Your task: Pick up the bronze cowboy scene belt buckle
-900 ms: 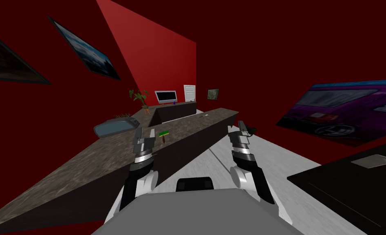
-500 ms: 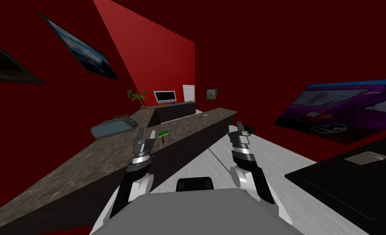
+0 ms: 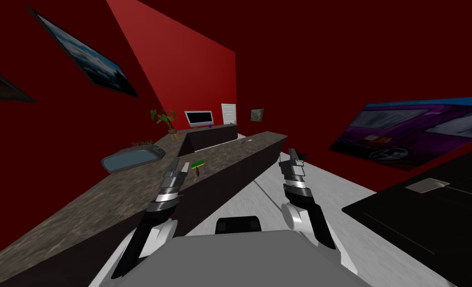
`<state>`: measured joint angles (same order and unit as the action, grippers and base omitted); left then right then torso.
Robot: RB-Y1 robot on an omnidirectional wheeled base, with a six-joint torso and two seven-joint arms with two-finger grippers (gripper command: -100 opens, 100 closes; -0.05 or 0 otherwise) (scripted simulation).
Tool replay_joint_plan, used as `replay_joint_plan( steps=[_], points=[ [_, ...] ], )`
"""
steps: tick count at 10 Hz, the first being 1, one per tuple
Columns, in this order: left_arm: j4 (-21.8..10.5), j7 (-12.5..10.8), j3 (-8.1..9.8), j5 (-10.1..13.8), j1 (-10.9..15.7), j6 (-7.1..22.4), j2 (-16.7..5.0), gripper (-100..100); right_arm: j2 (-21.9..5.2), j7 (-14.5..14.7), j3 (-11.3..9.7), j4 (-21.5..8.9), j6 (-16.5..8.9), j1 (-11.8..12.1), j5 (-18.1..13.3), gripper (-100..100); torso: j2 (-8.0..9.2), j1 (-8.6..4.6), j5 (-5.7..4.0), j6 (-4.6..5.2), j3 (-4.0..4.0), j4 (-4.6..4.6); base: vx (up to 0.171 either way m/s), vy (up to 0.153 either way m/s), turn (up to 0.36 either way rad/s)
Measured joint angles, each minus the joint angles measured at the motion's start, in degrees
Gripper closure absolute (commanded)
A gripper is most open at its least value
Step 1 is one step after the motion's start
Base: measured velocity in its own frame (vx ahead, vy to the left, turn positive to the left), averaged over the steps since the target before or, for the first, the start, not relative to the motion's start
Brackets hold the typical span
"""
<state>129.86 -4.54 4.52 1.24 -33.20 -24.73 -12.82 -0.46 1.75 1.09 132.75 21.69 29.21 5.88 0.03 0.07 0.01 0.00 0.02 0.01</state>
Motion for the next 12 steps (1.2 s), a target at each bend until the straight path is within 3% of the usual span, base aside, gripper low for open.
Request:
replay_joint_plan(
  steps=[12],
  points=[
    [4.6, 1.5, 6.51, 2.1, -9.6, 16.2, -19.0, -100, 0.0, 0.0, 0.0, 0.0, 0.0, 0.0, 0.0, 0, -0.05, -0.03, 0.00, -0.01, -0.03, -0.01, -0.004, 0.012, -0.063]
  ],
)
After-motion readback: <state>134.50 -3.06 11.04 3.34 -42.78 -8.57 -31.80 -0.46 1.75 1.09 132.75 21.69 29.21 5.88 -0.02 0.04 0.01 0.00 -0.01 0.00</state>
